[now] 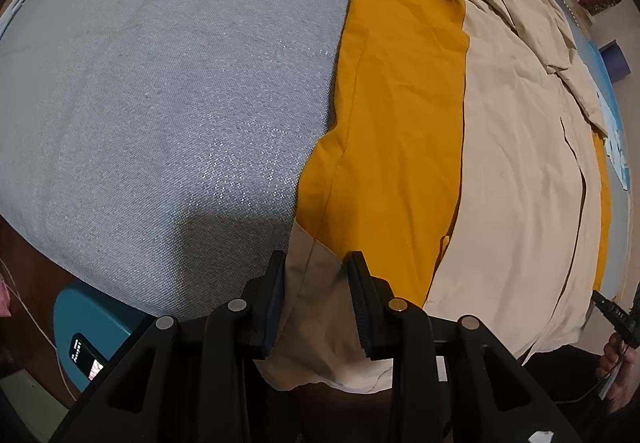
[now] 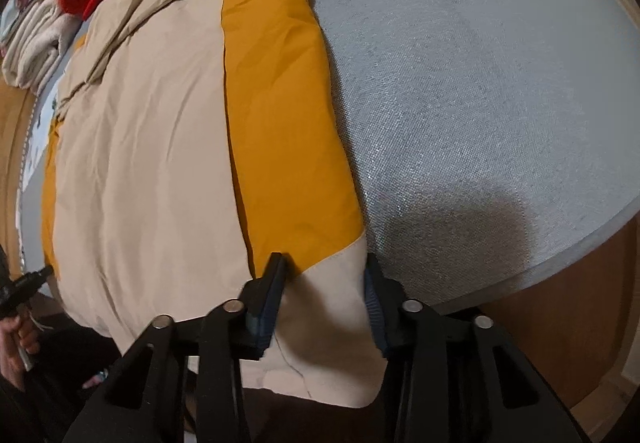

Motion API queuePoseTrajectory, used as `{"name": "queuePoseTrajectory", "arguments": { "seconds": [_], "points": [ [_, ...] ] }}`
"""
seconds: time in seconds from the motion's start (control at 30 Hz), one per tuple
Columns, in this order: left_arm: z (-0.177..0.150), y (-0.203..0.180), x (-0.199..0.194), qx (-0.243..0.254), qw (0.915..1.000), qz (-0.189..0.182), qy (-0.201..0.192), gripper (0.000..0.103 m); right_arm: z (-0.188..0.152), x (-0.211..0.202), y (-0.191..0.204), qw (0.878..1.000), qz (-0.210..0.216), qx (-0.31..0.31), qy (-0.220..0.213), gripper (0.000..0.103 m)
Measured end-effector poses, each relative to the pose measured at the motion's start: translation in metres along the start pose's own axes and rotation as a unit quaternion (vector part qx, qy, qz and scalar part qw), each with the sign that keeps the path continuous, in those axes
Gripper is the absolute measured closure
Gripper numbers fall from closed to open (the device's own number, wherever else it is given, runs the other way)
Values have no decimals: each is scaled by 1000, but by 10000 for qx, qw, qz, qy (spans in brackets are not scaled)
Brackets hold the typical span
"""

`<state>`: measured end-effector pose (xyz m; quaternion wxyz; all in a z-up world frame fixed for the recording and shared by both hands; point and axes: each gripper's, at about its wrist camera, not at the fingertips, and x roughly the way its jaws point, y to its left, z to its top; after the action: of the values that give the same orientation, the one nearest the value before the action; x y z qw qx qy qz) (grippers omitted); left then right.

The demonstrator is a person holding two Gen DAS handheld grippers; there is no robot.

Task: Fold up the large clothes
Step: 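Grasp the hem corner with the left tool while the right tool grasps the other hem corner, then lift the hem with both tools and fold it toward the hood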

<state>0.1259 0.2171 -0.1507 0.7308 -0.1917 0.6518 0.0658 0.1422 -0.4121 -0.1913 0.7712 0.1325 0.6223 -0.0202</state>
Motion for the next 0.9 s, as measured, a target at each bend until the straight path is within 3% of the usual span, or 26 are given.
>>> {"name": "queuePoseTrajectory", "arguments": {
  "seconds": [0.03,0.1,0.17,0.43,0.67,0.9],
  "points": [
    [-1,-1,0,48,10000,4,-1,79,1,0,-1,10000,41,36,-6,80],
    [-3,-8,0,137,9999,-36,9,95,2,-1,-1,9998,169,76,-34,89],
    [-7,-15,-6,323,9994,-3,-100,97,1,-5,4,9998,143,-27,-116,93],
    [-20,-27,-45,697,9956,-304,-551,100,-8,-53,23,9952,471,-323,-793,98],
    [-27,-39,-108,1055,9853,-856,-1034,101,-13,-115,33,9853,862,-582,-1356,99],
    [-34,-41,-158,1275,9753,-1125,-1411,101,-20,-170,29,9736,1372,-478,-1762,99]
  ]
}}
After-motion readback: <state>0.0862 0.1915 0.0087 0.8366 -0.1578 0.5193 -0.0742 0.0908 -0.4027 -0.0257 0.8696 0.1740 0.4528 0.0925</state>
